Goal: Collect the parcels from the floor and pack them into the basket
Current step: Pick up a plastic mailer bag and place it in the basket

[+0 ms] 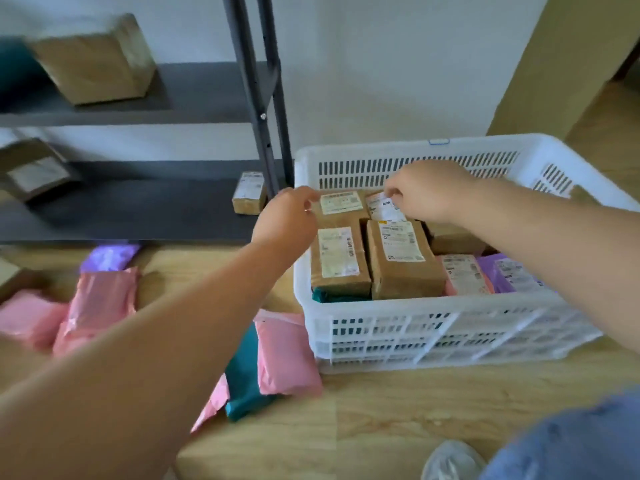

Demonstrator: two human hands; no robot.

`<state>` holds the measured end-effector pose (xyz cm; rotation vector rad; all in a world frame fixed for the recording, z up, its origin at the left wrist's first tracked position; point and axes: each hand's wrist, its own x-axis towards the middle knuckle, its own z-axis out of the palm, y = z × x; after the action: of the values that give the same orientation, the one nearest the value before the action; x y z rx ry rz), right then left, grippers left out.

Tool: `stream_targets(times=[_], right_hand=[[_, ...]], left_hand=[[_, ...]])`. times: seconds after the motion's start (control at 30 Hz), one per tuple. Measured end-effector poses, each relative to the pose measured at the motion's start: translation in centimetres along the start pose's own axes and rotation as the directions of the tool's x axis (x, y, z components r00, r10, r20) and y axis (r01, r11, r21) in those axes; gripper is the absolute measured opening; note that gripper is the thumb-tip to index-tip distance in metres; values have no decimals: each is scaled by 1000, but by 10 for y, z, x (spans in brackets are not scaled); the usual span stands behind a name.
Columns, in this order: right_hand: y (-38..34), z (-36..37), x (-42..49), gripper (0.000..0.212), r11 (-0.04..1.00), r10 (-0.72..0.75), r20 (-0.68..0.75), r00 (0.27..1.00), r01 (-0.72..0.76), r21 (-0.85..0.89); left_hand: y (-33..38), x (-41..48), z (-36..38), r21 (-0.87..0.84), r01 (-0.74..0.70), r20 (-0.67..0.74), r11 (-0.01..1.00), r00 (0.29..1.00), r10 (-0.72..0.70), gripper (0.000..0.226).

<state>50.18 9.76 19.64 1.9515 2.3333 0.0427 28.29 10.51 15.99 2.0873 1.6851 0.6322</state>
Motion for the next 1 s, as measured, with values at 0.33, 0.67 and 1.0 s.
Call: stream_targets(times=[0.33, 0.67, 1.0], right_hand=[[-211, 25, -33, 25, 812, 47, -351, 935, 169, 559], [-279, 150, -65, 27, 738, 257, 177, 950, -311, 599], [-283, 216, -60, 38, 849, 232, 384, 894, -379, 368]], left_hand=[[-173, -116, -48, -27, 340, -144, 940, 929, -341, 38], [-218, -174, 17, 120, 344, 117, 931, 926, -358, 33], [-222, -179, 61, 163, 374, 234, 913, 884, -404, 30]])
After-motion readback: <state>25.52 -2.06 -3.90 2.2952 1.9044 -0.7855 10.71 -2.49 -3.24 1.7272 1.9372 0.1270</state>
